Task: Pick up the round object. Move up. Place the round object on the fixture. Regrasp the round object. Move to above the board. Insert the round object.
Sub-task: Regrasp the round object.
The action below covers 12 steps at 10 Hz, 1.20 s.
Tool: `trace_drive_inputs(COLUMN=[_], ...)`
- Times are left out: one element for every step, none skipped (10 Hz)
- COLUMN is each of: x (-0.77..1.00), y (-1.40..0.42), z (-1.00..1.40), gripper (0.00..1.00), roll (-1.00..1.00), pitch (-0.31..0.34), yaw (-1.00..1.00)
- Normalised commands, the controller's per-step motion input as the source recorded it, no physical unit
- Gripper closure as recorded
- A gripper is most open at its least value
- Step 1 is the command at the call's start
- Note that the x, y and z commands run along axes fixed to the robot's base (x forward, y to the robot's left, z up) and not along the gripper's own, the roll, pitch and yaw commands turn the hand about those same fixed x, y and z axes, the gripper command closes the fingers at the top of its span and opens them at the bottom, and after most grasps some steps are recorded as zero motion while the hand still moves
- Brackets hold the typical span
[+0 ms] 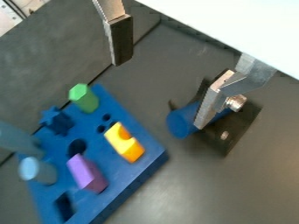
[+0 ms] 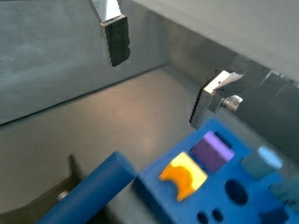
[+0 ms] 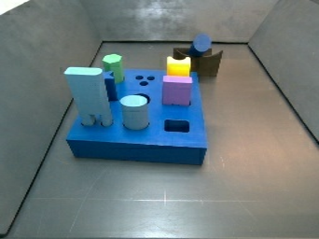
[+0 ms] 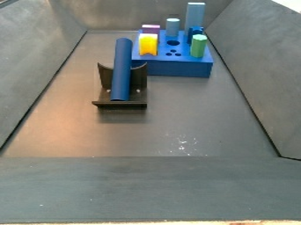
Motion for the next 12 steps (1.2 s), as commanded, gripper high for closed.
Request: trace_drive_inputs(x=[-0.01, -0.01, 0.00, 0.00, 0.00, 0.00, 0.02, 0.03, 0.04, 0.05, 0.07, 0.08], y=[-0.02, -0.02, -0.02, -0.02, -0.02, -0.02, -0.02, -0.03, -0.02, -0.03, -0.03, -0.03], z=[0.01, 0.01, 0.01, 0.01, 0.01, 0.01, 0.01, 0.00, 0.00, 0.00, 0.00, 0.00], gripper=[0.00, 0.00, 0.00, 0.00, 0.00, 0.00, 0.00, 0.00, 0.00, 0.00, 0.00, 0.00], roll=[1.00, 1.00, 1.00, 1.00, 1.00, 1.00, 1.00, 1.00, 1.00, 1.00, 1.00, 1.00], pitch=[0.023, 0.019, 0.017, 0.016, 0.019, 0.024, 0.032, 0.041, 0.050, 0.066, 0.082, 0.100], yaw=[0.01, 0.01, 0.02, 0.02, 0.02, 0.02, 0.02, 0.02, 0.03, 0.03, 0.04, 0.05])
